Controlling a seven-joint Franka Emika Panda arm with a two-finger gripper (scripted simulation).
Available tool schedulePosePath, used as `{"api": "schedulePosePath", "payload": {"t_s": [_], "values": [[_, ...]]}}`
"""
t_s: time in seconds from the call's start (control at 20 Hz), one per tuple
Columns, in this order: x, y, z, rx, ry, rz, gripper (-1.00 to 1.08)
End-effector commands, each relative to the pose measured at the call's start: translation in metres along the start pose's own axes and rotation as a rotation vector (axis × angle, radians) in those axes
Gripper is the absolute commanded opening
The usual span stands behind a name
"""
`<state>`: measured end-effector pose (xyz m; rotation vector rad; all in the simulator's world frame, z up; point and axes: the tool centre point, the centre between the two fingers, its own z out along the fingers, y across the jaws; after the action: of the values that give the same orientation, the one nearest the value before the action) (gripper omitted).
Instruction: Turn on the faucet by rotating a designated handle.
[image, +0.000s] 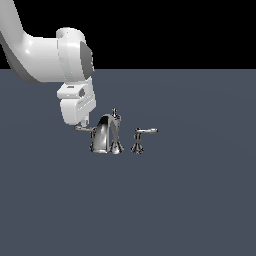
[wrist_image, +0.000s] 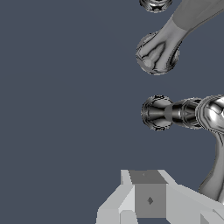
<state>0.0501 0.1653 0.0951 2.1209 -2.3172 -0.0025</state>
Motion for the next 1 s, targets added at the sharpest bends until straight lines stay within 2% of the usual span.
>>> {"api": "schedulePosePath", "payload": {"t_s": [0.0,0.75,0.85,0.95], "values": [[0.0,0.0,0.0,0.001,0.001,0.002,-1.0],[-0.017,0.044,0.0,0.001,0.001,0.002,-1.0],[-0.008,0.035,0.0,0.012,0.007,0.013,-1.0],[-0.007,0.041,0.0,0.011,0.006,0.012,-1.0]]}}
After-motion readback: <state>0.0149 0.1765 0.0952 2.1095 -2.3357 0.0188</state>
